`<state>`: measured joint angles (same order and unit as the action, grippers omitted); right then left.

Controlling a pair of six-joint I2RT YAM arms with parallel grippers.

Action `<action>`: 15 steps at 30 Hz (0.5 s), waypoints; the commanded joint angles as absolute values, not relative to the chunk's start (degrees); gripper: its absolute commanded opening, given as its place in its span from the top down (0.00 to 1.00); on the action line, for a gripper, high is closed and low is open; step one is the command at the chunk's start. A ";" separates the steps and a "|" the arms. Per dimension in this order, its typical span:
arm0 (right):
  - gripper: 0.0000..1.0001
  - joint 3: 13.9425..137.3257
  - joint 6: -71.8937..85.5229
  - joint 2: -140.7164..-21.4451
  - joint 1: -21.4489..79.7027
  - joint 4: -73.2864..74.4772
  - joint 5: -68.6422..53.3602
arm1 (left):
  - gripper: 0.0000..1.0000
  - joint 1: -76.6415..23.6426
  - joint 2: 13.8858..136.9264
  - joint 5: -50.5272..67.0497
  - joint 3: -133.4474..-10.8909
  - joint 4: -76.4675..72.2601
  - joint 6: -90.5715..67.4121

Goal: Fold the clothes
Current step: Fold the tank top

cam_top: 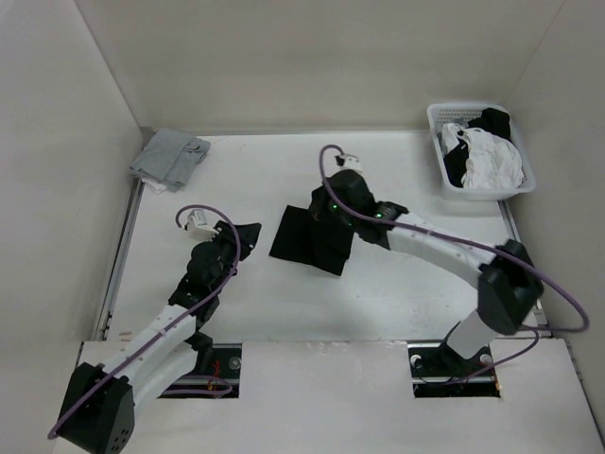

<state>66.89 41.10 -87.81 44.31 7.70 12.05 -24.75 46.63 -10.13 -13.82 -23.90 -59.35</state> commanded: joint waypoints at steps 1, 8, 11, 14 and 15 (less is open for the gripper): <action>0.91 75.64 41.65 -97.61 46.79 11.16 13.80 | 0.73 -21.76 43.16 -7.04 -12.40 -23.73 -59.50; 0.44 87.90 46.05 -109.26 49.96 10.39 13.45 | 0.73 -15.69 38.59 -2.82 -13.01 -19.60 -59.15; 0.44 80.62 46.14 -101.89 49.96 4.15 12.48 | 0.73 -15.42 40.24 -2.72 -13.88 -20.30 -58.97; 0.54 70.00 44.92 -92.93 49.96 -2.00 12.13 | 0.72 -17.52 45.07 -2.72 -15.29 -22.93 -58.89; 0.65 66.57 44.39 -90.55 49.53 -3.33 11.87 | 0.72 -18.84 47.44 -3.07 -15.82 -24.68 -58.89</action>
<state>72.16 44.69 -99.61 49.95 5.32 11.81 -16.82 43.59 -4.32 -12.97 -20.47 -59.37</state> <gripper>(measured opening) 0.398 0.273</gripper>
